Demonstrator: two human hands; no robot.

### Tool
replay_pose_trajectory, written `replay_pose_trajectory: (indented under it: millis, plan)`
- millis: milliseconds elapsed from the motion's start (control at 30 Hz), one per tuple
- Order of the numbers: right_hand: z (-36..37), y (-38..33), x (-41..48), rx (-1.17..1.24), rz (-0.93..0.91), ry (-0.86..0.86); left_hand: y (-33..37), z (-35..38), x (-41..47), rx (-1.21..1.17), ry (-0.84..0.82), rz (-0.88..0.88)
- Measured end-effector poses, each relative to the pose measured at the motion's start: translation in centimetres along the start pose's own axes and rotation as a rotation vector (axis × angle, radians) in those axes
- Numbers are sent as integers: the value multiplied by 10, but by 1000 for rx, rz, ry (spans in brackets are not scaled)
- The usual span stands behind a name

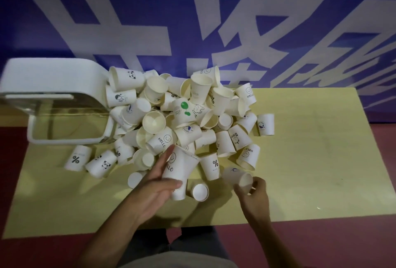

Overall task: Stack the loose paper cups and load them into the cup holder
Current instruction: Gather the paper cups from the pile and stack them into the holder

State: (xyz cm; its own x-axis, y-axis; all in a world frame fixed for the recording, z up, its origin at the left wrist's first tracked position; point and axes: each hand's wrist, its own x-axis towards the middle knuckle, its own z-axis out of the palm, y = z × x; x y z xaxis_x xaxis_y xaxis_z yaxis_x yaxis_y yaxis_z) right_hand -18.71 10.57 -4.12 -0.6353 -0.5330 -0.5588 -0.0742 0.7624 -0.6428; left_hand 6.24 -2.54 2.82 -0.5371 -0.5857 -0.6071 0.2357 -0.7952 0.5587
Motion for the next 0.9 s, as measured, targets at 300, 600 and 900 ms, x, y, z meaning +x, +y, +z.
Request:
replay_pose_trajectory:
  millis: [300,600,900]
  plan:
    - [28,-119,-76,118,-350,-68,51,-54,-44,158,-28,181]
    - [209,-198,-144,19,-525,-189,156,-219,-113,466,317,380]
    - [335,-237,-195,58,-463,-198,220,-368,-72,908,468,636]
